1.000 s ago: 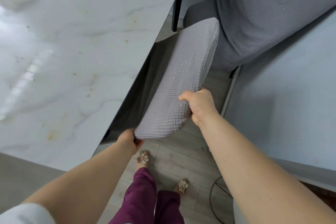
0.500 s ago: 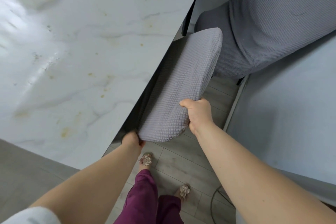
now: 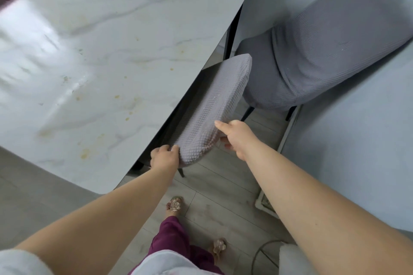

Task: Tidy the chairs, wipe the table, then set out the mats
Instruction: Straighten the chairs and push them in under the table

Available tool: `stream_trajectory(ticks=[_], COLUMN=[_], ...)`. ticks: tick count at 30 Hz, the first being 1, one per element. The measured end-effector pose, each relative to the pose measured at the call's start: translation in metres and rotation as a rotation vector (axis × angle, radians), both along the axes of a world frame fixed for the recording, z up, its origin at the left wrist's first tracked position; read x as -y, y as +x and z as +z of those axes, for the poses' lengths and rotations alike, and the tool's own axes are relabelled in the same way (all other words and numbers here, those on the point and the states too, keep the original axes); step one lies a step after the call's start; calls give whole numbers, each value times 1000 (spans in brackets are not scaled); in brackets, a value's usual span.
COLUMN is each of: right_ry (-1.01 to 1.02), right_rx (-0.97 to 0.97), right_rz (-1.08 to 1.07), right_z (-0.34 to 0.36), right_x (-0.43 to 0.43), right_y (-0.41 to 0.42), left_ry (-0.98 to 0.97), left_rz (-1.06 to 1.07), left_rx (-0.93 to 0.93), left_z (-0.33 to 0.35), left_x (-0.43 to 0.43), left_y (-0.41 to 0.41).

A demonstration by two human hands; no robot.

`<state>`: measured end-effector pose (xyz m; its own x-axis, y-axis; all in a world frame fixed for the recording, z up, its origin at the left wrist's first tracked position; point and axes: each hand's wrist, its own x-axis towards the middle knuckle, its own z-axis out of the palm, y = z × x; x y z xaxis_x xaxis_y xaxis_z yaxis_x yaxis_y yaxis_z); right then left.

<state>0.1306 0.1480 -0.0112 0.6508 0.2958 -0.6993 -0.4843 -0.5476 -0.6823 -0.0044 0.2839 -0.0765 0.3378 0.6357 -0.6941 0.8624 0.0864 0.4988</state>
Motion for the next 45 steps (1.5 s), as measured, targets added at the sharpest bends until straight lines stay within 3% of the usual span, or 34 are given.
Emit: stream_trajectory(ticks=[3, 6, 11, 15, 18, 24, 33, 45], right_ry=[-6, -23, -25, -11, -5, -30, -188, -305], right_rx=[20, 31, 45, 95, 117, 138, 219, 269], right_rz=[39, 49, 67, 57, 51, 24, -86, -121], right_z=[17, 28, 47, 64, 74, 80, 106, 97], right_x=[21, 42, 82, 105, 114, 120, 128, 182], right_y=[11, 18, 31, 54, 80, 158, 336, 526], left_ry=[-11, 52, 198, 392, 433, 491, 377, 210], left_rz=[-219, -380, -658, -873, -860, -843, -951, -1079], left_rx=[218, 240, 123, -102, -191, -48, 57, 38], left_z=[38, 60, 80, 85, 95, 107, 119, 87], left_x=[23, 37, 47, 46, 44, 48, 46, 105], left_y=[10, 15, 33, 57, 84, 179, 378, 554])
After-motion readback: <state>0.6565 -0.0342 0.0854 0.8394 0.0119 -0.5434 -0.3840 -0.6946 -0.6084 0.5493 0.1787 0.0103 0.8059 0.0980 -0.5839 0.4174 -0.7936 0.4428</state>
